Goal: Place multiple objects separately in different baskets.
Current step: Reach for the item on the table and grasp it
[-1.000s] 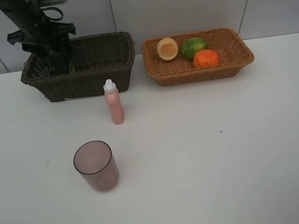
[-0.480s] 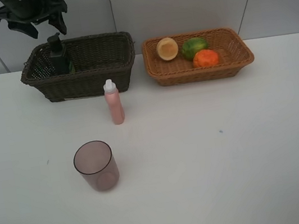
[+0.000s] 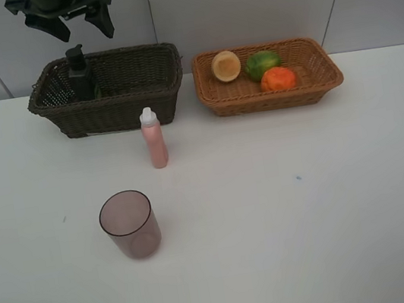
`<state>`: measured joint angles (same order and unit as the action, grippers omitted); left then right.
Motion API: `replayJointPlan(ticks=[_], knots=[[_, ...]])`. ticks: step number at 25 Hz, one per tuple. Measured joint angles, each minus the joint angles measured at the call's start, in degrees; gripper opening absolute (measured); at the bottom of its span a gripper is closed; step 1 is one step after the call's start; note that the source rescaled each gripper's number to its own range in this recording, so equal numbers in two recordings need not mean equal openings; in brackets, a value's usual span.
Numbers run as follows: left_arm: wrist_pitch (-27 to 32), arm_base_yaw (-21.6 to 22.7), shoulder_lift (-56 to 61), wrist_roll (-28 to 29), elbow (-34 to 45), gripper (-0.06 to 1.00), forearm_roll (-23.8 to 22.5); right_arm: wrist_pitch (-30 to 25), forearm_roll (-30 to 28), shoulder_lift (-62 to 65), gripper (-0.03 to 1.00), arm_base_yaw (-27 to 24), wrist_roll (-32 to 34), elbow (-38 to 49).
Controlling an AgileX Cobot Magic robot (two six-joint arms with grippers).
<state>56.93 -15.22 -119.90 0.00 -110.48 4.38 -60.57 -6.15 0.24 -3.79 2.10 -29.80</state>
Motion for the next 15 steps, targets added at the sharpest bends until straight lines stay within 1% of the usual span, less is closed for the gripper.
replayJointPlan(ticks=[2, 7, 8, 10, 15], knots=[[0.9, -1.69, 0.59, 2.31, 0.53, 0.99, -0.47, 0.0, 0.0, 0.0, 1.0, 0.0, 0.0, 0.0], [3.71, -6.47, 1.42, 12.75, 0.58, 0.99, -4.38, 0.0, 0.0, 0.0, 1.0, 0.0, 0.0, 0.0], [4.47, -7.4, 1.42, 14.09, 0.58, 0.99, -4.96, 0.0, 0.0, 0.0, 1.0, 0.0, 0.0, 0.0], [5.36, -9.17, 1.42, 16.18, 1.21, 0.99, -6.06, 0.0, 0.0, 0.0, 1.0, 0.0, 0.0, 0.0], [6.27, -12.36, 1.42, 19.22, 4.15, 0.99, -7.75, 0.0, 0.0, 0.0, 1.0, 0.0, 0.0, 0.0]])
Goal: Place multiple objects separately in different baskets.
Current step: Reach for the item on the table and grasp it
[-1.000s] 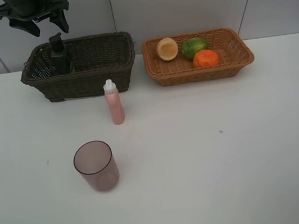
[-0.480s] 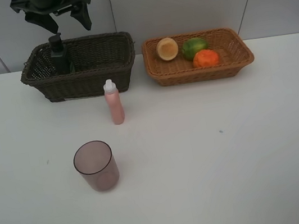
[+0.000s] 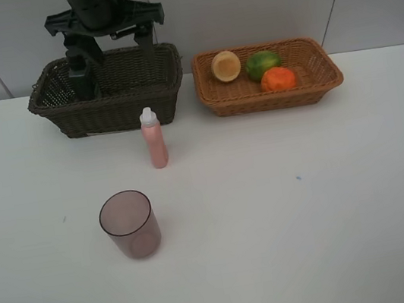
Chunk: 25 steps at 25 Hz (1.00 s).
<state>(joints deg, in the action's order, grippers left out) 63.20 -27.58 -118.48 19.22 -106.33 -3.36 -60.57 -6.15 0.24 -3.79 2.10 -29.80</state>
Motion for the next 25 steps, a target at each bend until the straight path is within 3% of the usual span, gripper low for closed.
replayJointPlan(ticks=[9, 18, 25], knots=[[0.62, -4.49, 0.0, 4.63, 5.99, 0.99, -0.83, 0.0, 0.0, 0.0, 1.0, 0.0, 0.0, 0.0], [0.38, -5.4, 0.0, 9.27, 10.46, 0.99, -1.02, 0.0, 0.0, 0.0, 1.0, 0.0, 0.0, 0.0], [-5.57, -5.46, 0.0, 12.25, 14.29, 0.99, -1.02, 0.0, 0.0, 0.0, 1.0, 0.0, 0.0, 0.0]])
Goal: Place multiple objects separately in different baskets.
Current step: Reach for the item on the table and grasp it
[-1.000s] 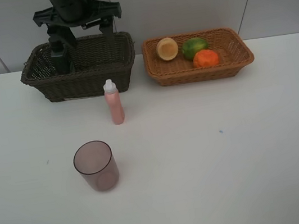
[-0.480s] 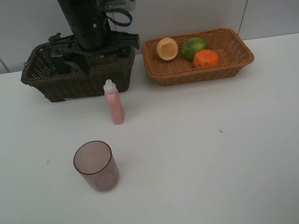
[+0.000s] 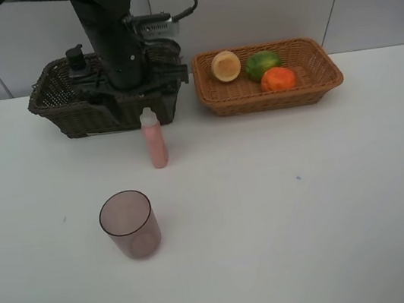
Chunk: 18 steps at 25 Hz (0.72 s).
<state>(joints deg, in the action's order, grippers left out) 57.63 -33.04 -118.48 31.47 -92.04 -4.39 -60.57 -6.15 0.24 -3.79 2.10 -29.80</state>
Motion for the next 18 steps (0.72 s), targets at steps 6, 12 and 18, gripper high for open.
replayJointPlan(ticks=[6, 12, 18], knots=[[-4.58, 0.0, 0.0, 0.37, 3.23, 0.99, 0.0, 0.0, 0.0, 0.0, 1.0, 0.0, 0.0, 0.0], [-6.23, 0.06, -1.87, 0.44, 3.62, 0.99, 0.0, 0.0, 0.0, 0.0, 1.0, 0.0, 0.0, 0.0], [-7.06, 0.06, -3.93, 0.44, 3.73, 0.99, 0.0, 0.0, 0.0, 0.0, 1.0, 0.0, 0.0, 0.0]])
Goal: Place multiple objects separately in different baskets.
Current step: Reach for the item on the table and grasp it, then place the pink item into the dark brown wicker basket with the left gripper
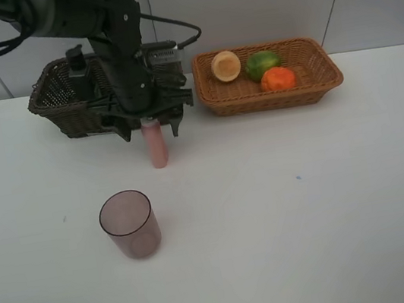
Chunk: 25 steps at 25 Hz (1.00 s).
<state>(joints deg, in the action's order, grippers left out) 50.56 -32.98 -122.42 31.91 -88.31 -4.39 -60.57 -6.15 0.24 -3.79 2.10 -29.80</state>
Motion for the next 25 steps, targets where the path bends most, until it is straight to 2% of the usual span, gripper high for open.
replayJointPlan(ticks=[4, 6, 9, 11, 25], knots=[[-0.11, 0.0, -1.03, 0.0, 0.0, 0.97, 0.07, 0.0, 0.0, 0.0, 1.0, 0.0, 0.0, 0.0], [-0.21, 0.0, -1.31, 0.0, 0.0, 0.91, 0.07, 0.0, 0.0, 0.0, 1.0, 0.0, 0.0, 0.0], [-0.21, 0.0, -1.31, 0.0, 0.0, 0.65, 0.07, 0.0, 0.0, 0.0, 1.0, 0.0, 0.0, 0.0], [-0.21, 0.0, -1.31, 0.0, 0.0, 0.4, 0.12, 0.0, 0.0, 0.0, 1.0, 0.0, 0.0, 0.0], [-0.14, 0.0, -1.31, 0.33, 0.0, 0.38, 0.68, 0.0, 0.0, 0.0, 1.0, 0.0, 0.0, 0.0]])
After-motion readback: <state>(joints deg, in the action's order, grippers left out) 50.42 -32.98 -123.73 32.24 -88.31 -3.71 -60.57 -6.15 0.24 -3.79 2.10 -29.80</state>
